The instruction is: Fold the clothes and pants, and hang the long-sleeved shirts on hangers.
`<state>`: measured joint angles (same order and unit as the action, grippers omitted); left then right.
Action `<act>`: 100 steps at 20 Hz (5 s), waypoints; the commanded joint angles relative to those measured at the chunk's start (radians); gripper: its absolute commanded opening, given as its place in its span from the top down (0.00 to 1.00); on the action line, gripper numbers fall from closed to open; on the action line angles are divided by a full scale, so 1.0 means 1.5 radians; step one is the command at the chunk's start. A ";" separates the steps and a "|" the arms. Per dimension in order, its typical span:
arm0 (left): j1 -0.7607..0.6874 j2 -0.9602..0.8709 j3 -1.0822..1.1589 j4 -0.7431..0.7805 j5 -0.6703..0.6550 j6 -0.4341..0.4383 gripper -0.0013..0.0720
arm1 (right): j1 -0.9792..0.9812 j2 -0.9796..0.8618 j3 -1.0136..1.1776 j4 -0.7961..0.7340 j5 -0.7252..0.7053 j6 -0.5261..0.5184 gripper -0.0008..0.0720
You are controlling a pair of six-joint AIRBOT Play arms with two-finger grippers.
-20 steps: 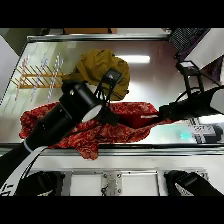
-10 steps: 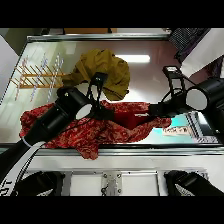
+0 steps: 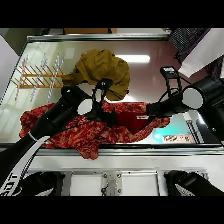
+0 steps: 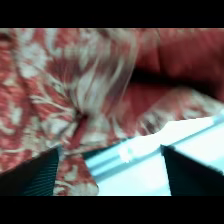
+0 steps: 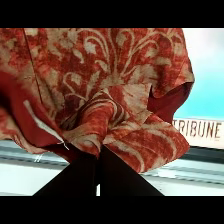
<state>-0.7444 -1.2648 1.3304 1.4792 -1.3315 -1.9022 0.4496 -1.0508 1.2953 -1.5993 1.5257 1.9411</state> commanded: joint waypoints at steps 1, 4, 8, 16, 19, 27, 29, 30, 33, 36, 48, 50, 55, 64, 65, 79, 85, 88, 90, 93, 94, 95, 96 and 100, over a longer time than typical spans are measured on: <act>0.020 -0.001 0.015 -0.058 -0.004 0.051 0.03 | 0.001 -0.001 0.000 0.009 0.000 -0.002 0.97; 0.080 -0.001 0.074 -0.060 -0.003 0.071 0.03 | 0.001 -0.001 0.000 0.009 0.000 -0.002 0.97; 0.194 -0.001 0.121 -0.054 0.021 0.107 0.04 | 0.001 -0.001 0.000 0.009 0.000 -0.002 0.97; 0.385 -0.143 0.121 0.258 0.102 0.113 0.04 | 0.001 -0.001 0.000 0.009 0.000 -0.002 0.97; 0.438 -0.217 0.121 0.281 0.129 0.113 0.04 | 0.001 -0.001 0.000 0.009 0.000 -0.002 0.97; 0.492 -0.345 0.122 0.382 0.238 0.124 0.04 | 0.001 -0.001 0.000 0.009 0.000 -0.002 0.97; 0.498 -0.376 0.143 0.415 0.242 0.124 0.04 | 0.001 -0.001 0.000 0.009 0.000 -0.002 0.97; 0.506 -0.397 0.166 0.411 0.237 0.124 0.04 | 0.001 -0.001 0.000 0.009 0.000 -0.002 0.97; 0.530 -0.454 0.239 0.407 0.203 0.124 0.04 | 0.001 -0.001 0.000 0.009 0.000 -0.002 0.97; 0.540 -0.487 0.275 0.353 0.188 0.128 0.04 | 0.001 -0.001 0.000 0.009 0.000 -0.002 0.97; 0.539 -0.508 0.274 0.352 0.173 0.131 0.86 | 0.001 -0.001 0.000 0.009 0.000 -0.002 0.97; 0.539 -0.506 0.275 0.353 0.164 0.131 0.97 | 0.001 -0.001 0.000 0.009 0.000 -0.002 0.97; 0.539 -0.450 0.275 0.363 0.159 0.131 0.97 | 0.001 -0.001 0.000 0.009 0.000 -0.002 0.97; 0.449 -0.226 0.275 0.354 0.097 0.195 0.97 | 0.001 -0.001 0.000 0.009 0.000 -0.002 0.97; 0.428 -0.205 0.275 0.340 0.076 0.234 0.96 | 0.001 -0.001 0.000 0.009 0.000 -0.002 0.97; 0.392 -0.043 0.274 -0.064 -0.219 0.700 0.97 | 0.001 -0.001 0.000 0.009 0.000 -0.002 0.97; 0.442 -0.017 0.201 -0.297 -0.270 1.023 0.97 | 0.001 -0.002 0.000 0.009 0.000 -0.002 0.97; 0.505 0.024 0.087 -0.354 -0.230 1.099 0.97 | 0.001 -0.002 0.000 0.009 0.000 -0.002 0.97; 0.535 0.049 0.010 -0.353 -0.229 1.132 0.97 | 0.001 -0.003 0.000 0.009 0.000 -0.002 0.97; 0.566 0.077 -0.093 -0.354 -0.229 1.159 0.97 | 0.001 -0.003 0.000 0.010 0.000 -0.002 0.97; 0.576 0.087 -0.121 -0.354 -0.229 1.174 0.97 | 0.001 -0.003 0.000 0.010 0.000 -0.002 0.97; 0.585 0.093 -0.142 -0.355 -0.229 1.181 0.97 | 0.001 -0.003 0.000 0.012 0.000 -0.002 0.97; 0.592 0.099 -0.160 -0.355 -0.229 1.184 0.97 | 0.001 -0.003 0.000 0.022 0.001 -0.002 0.97; 0.606 0.109 -0.217 -0.356 -0.247 1.189 0.97 | -0.013 0.002 0.016 0.033 0.005 -0.011 0.97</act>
<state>0.1478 -1.1152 1.0729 0.9520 -1.6798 -0.1410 0.4431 -1.0500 1.3025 -1.5600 1.5261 1.9320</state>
